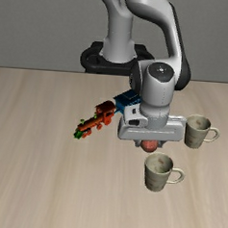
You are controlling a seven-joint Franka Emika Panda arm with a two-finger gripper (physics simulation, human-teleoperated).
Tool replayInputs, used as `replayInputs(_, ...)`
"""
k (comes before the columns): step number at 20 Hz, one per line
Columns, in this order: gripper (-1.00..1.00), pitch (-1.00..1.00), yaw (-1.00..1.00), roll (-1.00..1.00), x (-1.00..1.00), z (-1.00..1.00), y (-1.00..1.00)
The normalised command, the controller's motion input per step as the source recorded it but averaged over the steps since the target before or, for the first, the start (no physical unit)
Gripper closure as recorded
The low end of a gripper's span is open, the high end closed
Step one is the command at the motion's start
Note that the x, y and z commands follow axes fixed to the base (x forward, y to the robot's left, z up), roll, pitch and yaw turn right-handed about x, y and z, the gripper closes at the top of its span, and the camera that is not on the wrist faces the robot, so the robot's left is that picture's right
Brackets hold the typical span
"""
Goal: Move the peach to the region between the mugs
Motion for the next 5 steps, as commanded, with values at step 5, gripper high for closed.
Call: replayInputs(5, 1.0, 0.0, 0.0, 0.0, 0.2, 0.0, 0.8)
